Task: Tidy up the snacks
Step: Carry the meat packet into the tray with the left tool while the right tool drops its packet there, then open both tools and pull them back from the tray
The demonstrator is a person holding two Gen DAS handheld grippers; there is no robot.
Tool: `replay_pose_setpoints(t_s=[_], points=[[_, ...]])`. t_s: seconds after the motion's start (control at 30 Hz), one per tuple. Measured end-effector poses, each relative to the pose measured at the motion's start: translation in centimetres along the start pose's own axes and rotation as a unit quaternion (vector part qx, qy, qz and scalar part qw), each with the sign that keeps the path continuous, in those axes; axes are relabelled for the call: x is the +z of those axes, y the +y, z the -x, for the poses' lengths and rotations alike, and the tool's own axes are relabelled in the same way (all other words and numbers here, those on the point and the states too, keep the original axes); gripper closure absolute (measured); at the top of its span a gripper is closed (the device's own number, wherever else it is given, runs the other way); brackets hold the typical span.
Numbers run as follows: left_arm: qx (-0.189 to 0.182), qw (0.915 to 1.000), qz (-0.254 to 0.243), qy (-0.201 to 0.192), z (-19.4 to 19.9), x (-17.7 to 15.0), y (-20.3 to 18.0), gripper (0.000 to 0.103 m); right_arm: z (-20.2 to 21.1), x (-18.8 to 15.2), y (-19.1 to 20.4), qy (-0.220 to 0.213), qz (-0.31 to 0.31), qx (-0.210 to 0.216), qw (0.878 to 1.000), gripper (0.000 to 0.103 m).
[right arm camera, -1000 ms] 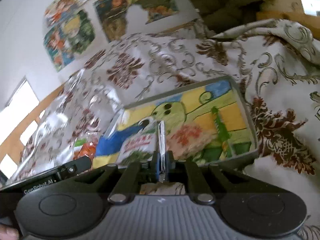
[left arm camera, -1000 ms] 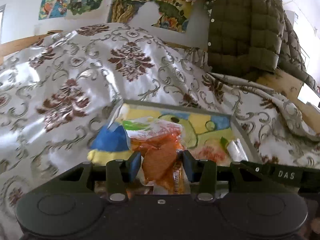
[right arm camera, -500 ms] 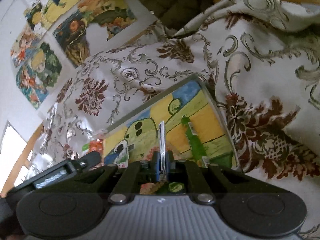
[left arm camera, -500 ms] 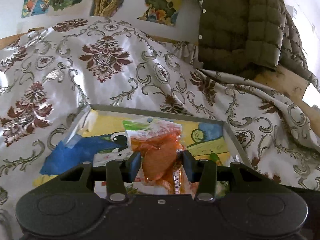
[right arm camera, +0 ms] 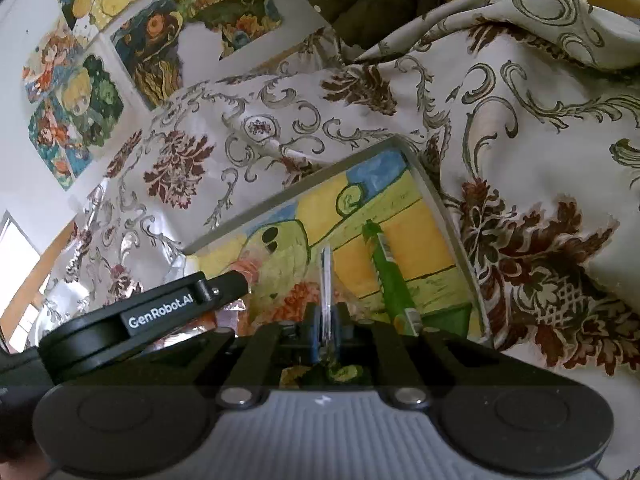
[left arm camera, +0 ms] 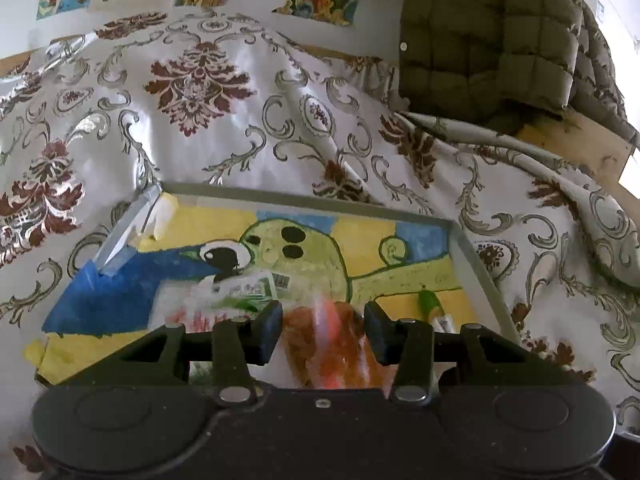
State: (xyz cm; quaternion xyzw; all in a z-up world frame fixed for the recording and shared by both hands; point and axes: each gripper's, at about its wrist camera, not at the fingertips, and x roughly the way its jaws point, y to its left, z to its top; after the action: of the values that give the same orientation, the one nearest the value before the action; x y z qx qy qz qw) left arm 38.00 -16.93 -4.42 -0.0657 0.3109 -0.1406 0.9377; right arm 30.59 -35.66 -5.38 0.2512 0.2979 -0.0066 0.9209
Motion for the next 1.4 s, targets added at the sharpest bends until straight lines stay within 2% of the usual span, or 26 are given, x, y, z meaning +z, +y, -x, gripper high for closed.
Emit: replay_pose_setpoints(t_s=[0.17,0.3,0.33,0.4,0.5,0.57,0.6,0.67,0.77,0.97,1.27,1.4], points=[[-0.007,0.9999,-0.002,0.007,0.2,0.2,0.0,0.066,-0.1,-0.2,-0.3,0.008,-0.010,-0.001,1.000,0.089],[-0.004,1.0000,-0.001,0.001,0.8,0.5,0.1,0.051,0.0,-0.1,-0.4,0.005,-0.012,-0.008,1.000,0.084],[-0.002,1.0000,0.000,-0.001,1.0,0.6,0.2,0.048,0.1,0.0,-0.5,0.003,-0.012,-0.009,1.000,0.079],[0.005,0.9999,0.007,-0.007,1.6,0.9,0.4,0.034,0.5,0.2,-0.5,-0.005,-0.013,-0.009,1.000,0.072],[0.013,0.9995,0.021,-0.021,2.9,1.3,1.1,0.021,1.2,0.7,-0.5,-0.016,-0.014,-0.011,1.000,0.059],[0.018,0.9991,0.028,-0.028,4.1,1.6,1.6,0.012,1.9,1.0,-0.4,-0.025,-0.011,-0.016,1.000,0.044],[0.024,0.9987,0.031,-0.033,4.8,1.7,1.8,0.006,2.3,1.2,-0.3,-0.030,-0.010,-0.018,0.999,0.040],[0.038,0.9974,0.040,-0.046,6.4,1.9,2.4,0.001,3.2,1.4,-0.1,-0.041,-0.008,-0.015,0.999,0.024],[0.049,0.9956,0.055,-0.058,8.9,1.7,3.2,0.001,5.0,1.7,0.2,-0.058,-0.008,-0.008,0.998,0.010],[0.066,0.9942,0.054,-0.066,13.3,1.0,3.9,0.001,8.9,1.2,1.3,-0.086,0.009,0.000,0.996,0.001],[0.086,0.9930,0.025,-0.078,19.5,-1.1,3.8,0.001,14.0,-0.5,4.2,-0.132,0.093,0.010,0.987,0.000],[0.092,0.9927,0.015,-0.077,22.0,-2.1,4.2,0.001,16.1,-2.0,5.0,-0.154,0.107,0.011,0.982,0.000]])
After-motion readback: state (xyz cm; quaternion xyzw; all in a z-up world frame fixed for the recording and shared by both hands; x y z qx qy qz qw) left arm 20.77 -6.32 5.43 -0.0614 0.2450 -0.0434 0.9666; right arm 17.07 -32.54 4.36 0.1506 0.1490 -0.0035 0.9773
